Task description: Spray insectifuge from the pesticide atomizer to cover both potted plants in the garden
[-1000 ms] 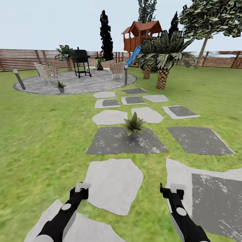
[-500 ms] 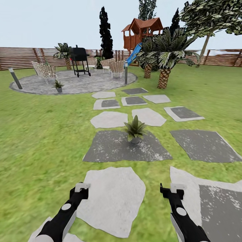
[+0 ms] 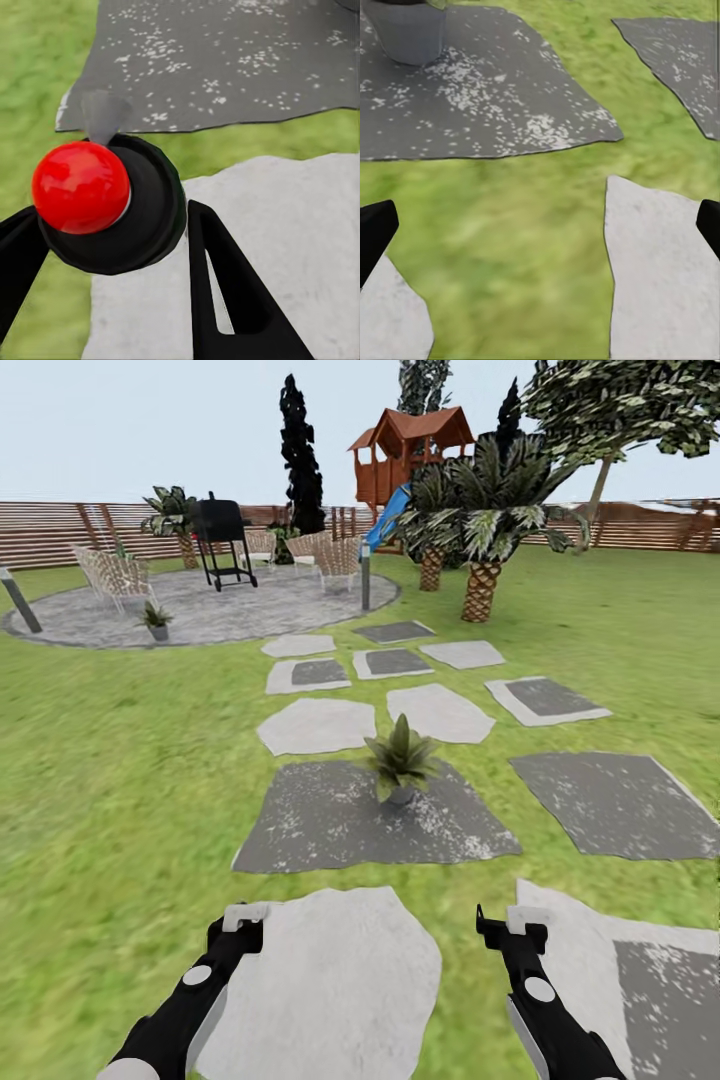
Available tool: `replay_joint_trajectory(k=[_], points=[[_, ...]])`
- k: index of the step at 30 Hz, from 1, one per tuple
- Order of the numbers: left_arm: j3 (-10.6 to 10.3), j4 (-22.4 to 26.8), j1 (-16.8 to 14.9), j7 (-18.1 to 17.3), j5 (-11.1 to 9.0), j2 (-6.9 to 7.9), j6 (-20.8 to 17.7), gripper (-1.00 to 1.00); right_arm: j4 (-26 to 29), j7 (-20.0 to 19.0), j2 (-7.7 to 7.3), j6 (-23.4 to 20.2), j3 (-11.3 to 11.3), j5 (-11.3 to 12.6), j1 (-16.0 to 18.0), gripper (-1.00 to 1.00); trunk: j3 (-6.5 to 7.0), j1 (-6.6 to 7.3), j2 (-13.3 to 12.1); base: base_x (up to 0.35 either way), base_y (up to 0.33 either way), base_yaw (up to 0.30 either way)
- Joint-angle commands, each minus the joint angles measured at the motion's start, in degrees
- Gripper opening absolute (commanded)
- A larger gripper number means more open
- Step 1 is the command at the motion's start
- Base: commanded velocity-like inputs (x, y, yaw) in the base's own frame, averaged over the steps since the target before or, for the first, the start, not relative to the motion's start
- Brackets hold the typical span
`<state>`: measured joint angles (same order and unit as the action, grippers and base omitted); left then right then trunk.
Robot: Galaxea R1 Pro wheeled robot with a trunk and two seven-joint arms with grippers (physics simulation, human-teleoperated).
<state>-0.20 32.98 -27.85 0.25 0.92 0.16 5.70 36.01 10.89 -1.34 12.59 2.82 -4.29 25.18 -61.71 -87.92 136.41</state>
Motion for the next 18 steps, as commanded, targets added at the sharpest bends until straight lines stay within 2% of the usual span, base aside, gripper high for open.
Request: replay_joint_trajectory(k=[1, 11, 18], points=[[-0.02, -0.02, -0.01, 0.03, 0.09, 0.02, 0.18, -1.00, -0.06, 0.19, 0.03, 0.12, 0.08, -0.45, 0.04, 1.00, -0.04, -0.02, 0.01, 0.286, 0.202, -0.262], [-0.06, -0.02, -0.01, 0.03, 0.08, 0.01, 0.18, -1.00, -0.07, 0.19, 0.03, 0.13, 0.08, -0.45, 0.04, 1.00, -0.04, -0.02, 0.01, 0.282, 0.211, -0.262], [-0.06, -0.02, -0.01, 0.02, 0.12, 0.02, 0.18, -1.00, -0.08, 0.19, 0.03, 0.12, 0.08, -0.45, 0.04, 1.00, -0.04, -0.02, 0.01, 0.282, 0.213, -0.047]])
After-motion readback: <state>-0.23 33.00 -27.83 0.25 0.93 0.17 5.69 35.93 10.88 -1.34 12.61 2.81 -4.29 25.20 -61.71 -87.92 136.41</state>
